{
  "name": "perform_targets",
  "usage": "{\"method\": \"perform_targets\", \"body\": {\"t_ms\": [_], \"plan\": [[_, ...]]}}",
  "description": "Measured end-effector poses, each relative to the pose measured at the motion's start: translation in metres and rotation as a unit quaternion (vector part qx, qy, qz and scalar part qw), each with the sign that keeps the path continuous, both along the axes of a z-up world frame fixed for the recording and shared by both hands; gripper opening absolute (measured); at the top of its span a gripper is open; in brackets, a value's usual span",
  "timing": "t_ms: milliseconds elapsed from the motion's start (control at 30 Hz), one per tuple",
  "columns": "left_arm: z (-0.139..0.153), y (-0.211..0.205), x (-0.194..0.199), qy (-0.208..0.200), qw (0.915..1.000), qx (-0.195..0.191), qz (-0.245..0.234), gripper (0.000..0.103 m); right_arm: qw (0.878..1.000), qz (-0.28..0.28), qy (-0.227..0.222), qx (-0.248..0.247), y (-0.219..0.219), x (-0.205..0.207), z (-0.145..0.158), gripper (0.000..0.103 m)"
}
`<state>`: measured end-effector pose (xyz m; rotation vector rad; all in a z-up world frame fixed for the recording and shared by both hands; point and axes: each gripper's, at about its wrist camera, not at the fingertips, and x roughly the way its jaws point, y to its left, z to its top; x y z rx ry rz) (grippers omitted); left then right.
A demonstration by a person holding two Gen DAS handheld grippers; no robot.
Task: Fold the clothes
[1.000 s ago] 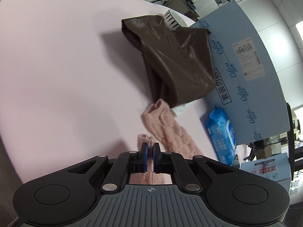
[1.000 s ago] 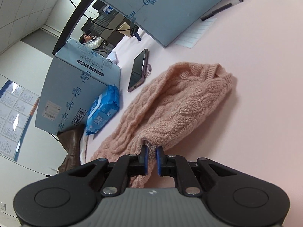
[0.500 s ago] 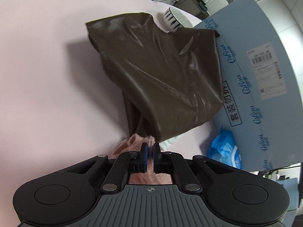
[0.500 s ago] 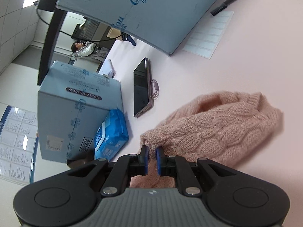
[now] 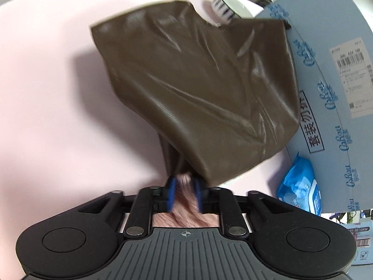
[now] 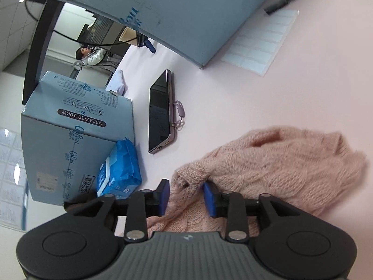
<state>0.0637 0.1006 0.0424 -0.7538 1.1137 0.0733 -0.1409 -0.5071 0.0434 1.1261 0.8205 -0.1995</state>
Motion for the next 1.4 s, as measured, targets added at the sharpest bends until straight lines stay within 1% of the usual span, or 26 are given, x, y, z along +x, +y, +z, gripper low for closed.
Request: {"method": "perform_targets", "body": {"t_ms": [100, 167, 200, 233, 300, 333, 433, 500, 600, 667, 700, 767, 833, 867, 900, 933, 967, 1033, 1067, 1100, 1200, 1233, 1267, 1300, 1333, 1400], "plan": [[0.008, 0.008, -0.010, -0.021, 0.9996, 0.016, 0.003, 0.025, 0.998, 0.020, -0.010, -0.059, -0.001, -0.008, 0.023, 0.037], [0.021, 0.004, -0.022, -0.067, 0.9970, 0.037, -0.013, 0.025, 0.993, 0.040, -0.026, -0.109, 0.004, -0.014, 0.042, 0.033], [0.028, -0.003, -0.029, -0.096, 0.9936, 0.046, -0.037, 0.025, 0.989, 0.059, -0.040, -0.129, 0.011, -0.015, 0.051, 0.030], [0.037, -0.013, -0.038, -0.131, 0.9869, 0.054, -0.076, 0.025, 0.984, 0.082, -0.056, -0.146, 0.019, -0.014, 0.060, 0.030], [0.048, -0.039, -0.051, -0.170, 0.9699, 0.063, -0.163, 0.031, 0.972, 0.132, -0.084, -0.178, 0.039, -0.011, 0.074, 0.029], [0.052, -0.058, -0.057, -0.182, 0.9572, 0.068, -0.215, 0.032, 0.964, 0.157, -0.089, -0.194, 0.053, -0.006, 0.077, 0.029], [0.054, -0.109, -0.066, -0.202, 0.9226, 0.096, -0.315, 0.036, 0.944, 0.226, -0.103, -0.218, 0.096, 0.014, 0.076, 0.029], [0.045, -0.137, -0.058, -0.177, 0.9160, 0.120, -0.339, 0.038, 0.935, 0.263, -0.105, -0.214, 0.119, 0.026, 0.071, 0.029], [0.030, -0.161, -0.042, -0.143, 0.9161, 0.135, -0.349, 0.038, 0.922, 0.295, -0.093, -0.232, 0.147, 0.043, 0.057, 0.029], [0.020, -0.166, -0.032, -0.130, 0.9195, 0.155, -0.337, 0.038, 0.918, 0.291, -0.072, -0.259, 0.154, 0.044, 0.048, 0.029], [0.015, -0.165, -0.028, -0.125, 0.9228, 0.161, -0.327, 0.038, 0.918, 0.288, -0.054, -0.268, 0.153, 0.045, 0.042, 0.030], [0.005, -0.161, -0.012, -0.110, 0.9338, 0.165, -0.298, 0.038, 0.918, 0.282, -0.013, -0.279, 0.150, 0.047, 0.026, 0.030], [-0.002, -0.151, 0.001, -0.094, 0.9441, 0.157, -0.274, 0.038, 0.923, 0.280, -0.015, -0.264, 0.144, 0.036, 0.014, 0.030], [0.000, -0.146, 0.003, -0.099, 0.9464, 0.146, -0.271, 0.038, 0.922, 0.280, -0.019, -0.265, 0.144, 0.033, 0.016, 0.030], [0.006, -0.141, 0.002, -0.117, 0.9457, 0.137, -0.270, 0.038, 0.921, 0.281, -0.022, -0.268, 0.145, 0.030, 0.021, 0.031], [0.015, -0.133, -0.003, -0.141, 0.9415, 0.138, -0.273, 0.038, 0.917, 0.284, -0.032, -0.278, 0.149, 0.028, 0.027, 0.031], [0.023, -0.127, -0.010, -0.161, 0.9345, 0.152, -0.278, 0.038, 0.912, 0.286, -0.046, -0.290, 0.154, 0.025, 0.035, 0.032], [0.037, -0.115, -0.025, -0.199, 0.9155, 0.187, -0.295, 0.040, 0.893, 0.307, -0.082, -0.319, 0.172, 0.023, 0.052, 0.032], [0.042, -0.112, -0.032, -0.212, 0.9064, 0.200, -0.305, 0.045, 0.883, 0.320, -0.099, -0.329, 0.181, 0.024, 0.059, 0.031], [0.044, -0.108, -0.041, -0.224, 0.8927, 0.221, -0.323, 0.051, 0.869, 0.341, -0.122, -0.338, 0.197, 0.028, 0.068, 0.031], [0.040, -0.098, -0.071, -0.245, 0.8372, 0.305, -0.382, 0.053, 0.819, 0.409, -0.156, -0.370, 0.251, 0.039, 0.074, 0.030], [0.036, -0.098, -0.076, -0.246, 0.8231, 0.328, -0.393, 0.053, 0.802, 0.429, -0.159, -0.384, 0.268, 0.041, 0.071, 0.030], [0.033, -0.097, -0.080, -0.246, 0.8144, 0.342, -0.399, 0.053, 0.785, 0.448, -0.160, -0.397, 0.283, 0.044, 0.068, 0.030], [0.031, -0.095, -0.081, -0.243, 0.8140, 0.344, -0.400, 0.053, 0.766, 0.468, -0.160, -0.412, 0.303, 0.047, 0.064, 0.030], [0.029, -0.092, -0.080, -0.239, 0.8187, 0.340, -0.396, 0.053, 0.752, 0.481, -0.159, -0.422, 0.316, 0.049, 0.061, 0.030], [0.027, -0.087, -0.076, -0.225, 0.8347, 0.326, -0.383, 0.053, 0.730, 0.500, -0.157, -0.438, 0.336, 0.051, 0.057, 0.029]]}}
